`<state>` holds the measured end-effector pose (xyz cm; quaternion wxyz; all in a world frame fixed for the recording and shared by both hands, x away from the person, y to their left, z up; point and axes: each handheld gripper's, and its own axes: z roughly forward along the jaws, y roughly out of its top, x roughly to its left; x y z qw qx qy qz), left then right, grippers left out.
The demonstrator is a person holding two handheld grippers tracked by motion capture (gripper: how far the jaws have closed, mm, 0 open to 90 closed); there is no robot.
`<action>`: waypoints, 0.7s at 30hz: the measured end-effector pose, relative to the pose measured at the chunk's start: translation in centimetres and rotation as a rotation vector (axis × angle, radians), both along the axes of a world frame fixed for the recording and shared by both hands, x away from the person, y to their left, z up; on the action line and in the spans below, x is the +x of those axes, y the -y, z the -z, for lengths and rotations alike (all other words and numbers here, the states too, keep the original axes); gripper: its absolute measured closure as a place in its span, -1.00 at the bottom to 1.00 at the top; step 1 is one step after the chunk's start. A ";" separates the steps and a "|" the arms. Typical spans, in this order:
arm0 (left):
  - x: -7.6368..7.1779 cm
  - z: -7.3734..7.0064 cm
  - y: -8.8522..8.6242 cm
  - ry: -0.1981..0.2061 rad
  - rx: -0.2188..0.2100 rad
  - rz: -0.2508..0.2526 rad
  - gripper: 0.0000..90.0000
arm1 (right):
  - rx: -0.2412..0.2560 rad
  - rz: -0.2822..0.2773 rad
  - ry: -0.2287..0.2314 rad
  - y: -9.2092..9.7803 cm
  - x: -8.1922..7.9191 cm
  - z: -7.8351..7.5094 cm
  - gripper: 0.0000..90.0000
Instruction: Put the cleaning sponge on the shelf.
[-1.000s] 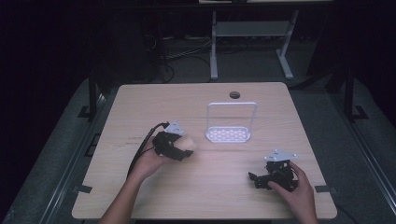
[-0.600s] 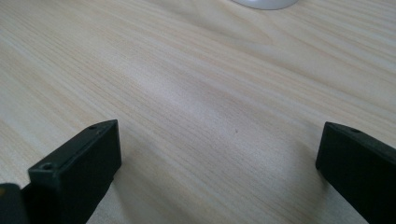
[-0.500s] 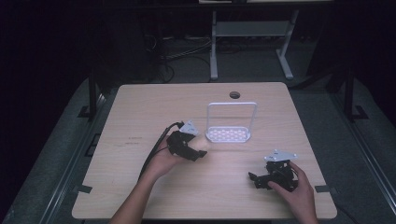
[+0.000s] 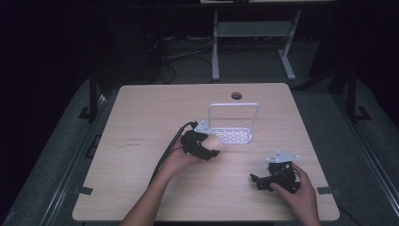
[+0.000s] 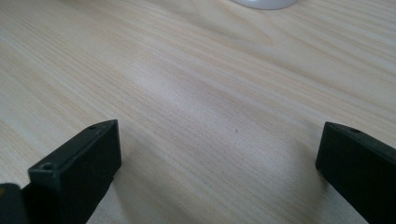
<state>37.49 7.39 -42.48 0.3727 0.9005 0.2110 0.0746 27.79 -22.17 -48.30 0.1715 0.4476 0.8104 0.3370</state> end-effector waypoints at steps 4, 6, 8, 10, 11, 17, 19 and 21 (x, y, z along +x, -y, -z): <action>0.3 0.0 0.8 0.006 -0.012 -0.003 -0.38 | 0.001 0.000 -0.001 0.0 0.0 0.0 -1.00; 0.4 0.0 1.3 0.008 -0.014 -0.002 -0.38 | 0.000 0.000 -0.001 0.0 0.0 0.0 -1.00; 0.5 0.0 1.7 0.009 -0.017 -0.002 -0.38 | 0.000 0.000 0.000 0.0 0.0 0.0 -1.00; 0.7 -0.1 2.2 0.012 -0.019 -0.003 -0.38 | 0.000 0.000 0.000 0.0 0.0 0.0 -1.00; 0.7 -0.1 2.4 0.011 -0.025 -0.007 -0.38 | 0.001 0.000 -0.001 0.0 0.0 0.0 -1.00; 1.1 0.0 3.8 0.015 -0.022 -0.008 -0.38 | 0.002 0.000 -0.001 0.0 0.0 0.0 -1.00; 1.3 0.0 4.2 0.019 -0.023 -0.013 -0.38 | 0.002 0.000 -0.001 0.0 0.0 0.0 -1.00; 1.5 0.1 4.6 0.018 -0.036 -0.018 -0.38 | 0.003 0.000 -0.001 0.0 0.0 0.0 -1.00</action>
